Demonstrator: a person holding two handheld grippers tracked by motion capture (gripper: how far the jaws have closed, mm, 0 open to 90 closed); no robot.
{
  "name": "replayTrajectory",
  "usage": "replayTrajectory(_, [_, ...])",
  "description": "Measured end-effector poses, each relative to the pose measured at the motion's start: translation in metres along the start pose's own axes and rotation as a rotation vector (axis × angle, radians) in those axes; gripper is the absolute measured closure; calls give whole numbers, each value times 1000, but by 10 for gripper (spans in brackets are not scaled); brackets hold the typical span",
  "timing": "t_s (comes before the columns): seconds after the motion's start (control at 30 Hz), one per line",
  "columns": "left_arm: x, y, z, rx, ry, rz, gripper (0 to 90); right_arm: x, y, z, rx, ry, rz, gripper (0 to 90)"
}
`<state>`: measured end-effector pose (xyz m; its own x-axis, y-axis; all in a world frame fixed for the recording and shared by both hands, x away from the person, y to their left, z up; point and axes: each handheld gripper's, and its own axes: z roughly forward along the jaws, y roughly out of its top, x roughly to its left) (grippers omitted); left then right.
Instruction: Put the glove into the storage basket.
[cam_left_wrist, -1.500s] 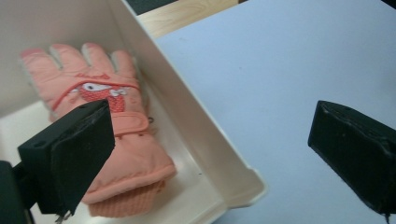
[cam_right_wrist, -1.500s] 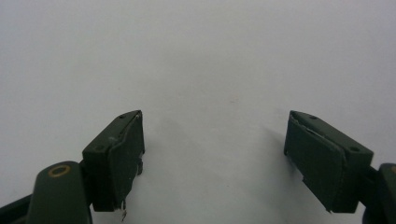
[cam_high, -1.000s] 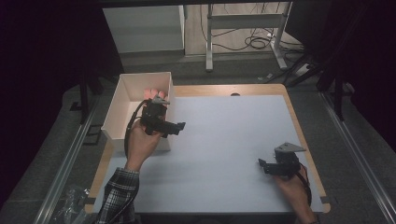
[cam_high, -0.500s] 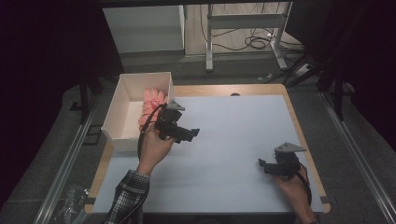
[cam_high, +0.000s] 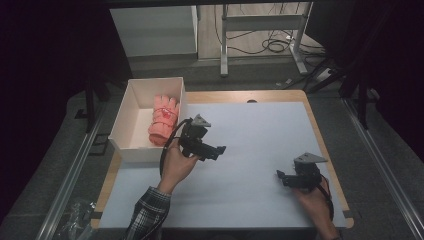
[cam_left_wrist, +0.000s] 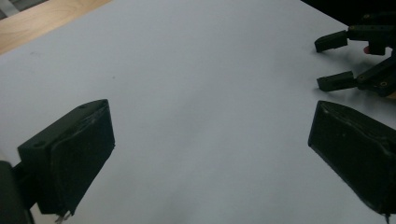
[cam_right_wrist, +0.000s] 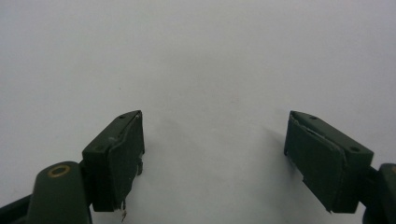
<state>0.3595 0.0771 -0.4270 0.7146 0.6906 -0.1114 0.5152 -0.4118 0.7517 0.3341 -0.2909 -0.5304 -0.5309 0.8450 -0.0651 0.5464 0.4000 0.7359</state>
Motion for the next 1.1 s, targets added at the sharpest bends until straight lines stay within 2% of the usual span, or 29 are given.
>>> replayTrajectory(0.1, [-8,-3,7,-2,-22,11,8,0,0,0,0,0,0,204])
replayTrajectory(0.43, [-24,-13,20,7,-44,47,8,0,0,0,2,1,-1,204])
replayTrajectory(0.7, [-26,-27,28,15,-48,59,8,0,0,0,1,1,1,204])
replayTrajectory(1.1, [-26,-50,35,23,-59,52,8,0,0,0,1,1,0,204])
